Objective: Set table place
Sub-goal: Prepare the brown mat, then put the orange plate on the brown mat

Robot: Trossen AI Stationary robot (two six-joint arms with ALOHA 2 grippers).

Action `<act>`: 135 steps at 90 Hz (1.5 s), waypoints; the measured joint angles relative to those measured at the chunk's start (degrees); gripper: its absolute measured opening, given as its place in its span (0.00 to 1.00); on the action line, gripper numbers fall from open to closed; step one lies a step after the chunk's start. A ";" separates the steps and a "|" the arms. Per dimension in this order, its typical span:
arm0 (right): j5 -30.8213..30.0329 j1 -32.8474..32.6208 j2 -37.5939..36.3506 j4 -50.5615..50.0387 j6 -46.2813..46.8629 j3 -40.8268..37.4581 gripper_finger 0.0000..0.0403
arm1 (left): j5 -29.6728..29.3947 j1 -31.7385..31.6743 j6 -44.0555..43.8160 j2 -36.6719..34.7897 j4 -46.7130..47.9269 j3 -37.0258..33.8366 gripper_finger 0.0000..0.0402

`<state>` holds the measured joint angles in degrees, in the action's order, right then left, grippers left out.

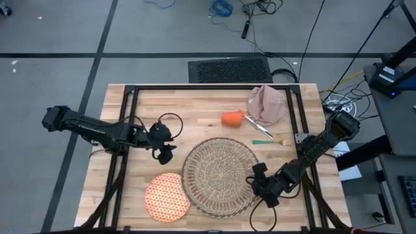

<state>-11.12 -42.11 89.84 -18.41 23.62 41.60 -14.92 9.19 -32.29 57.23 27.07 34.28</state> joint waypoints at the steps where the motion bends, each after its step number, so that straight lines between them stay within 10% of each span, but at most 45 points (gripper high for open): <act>1: 0.09 0.00 0.00 -0.01 0.07 0.07 0.58 | 0.00 0.00 0.00 0.00 0.00 0.00 0.42; 53: 3.96 0.01 0.02 -2.48 -1.82 9.01 0.62 | 0.35 0.00 -0.48 0.00 0.17 0.00 0.42; 93: 0.85 0.00 0.02 -2.89 -0.89 9.03 0.62 | 18.96 5.33 -18.43 0.02 8.23 -3.12 0.42; 135: -0.97 0.00 0.02 4.84 -4.39 9.01 0.62 | 31.41 13.65 -30.70 0.02 -2.89 -13.86 0.42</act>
<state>-12.08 -42.11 89.86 -13.57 19.23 50.61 16.49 22.84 -63.00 57.25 24.18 20.42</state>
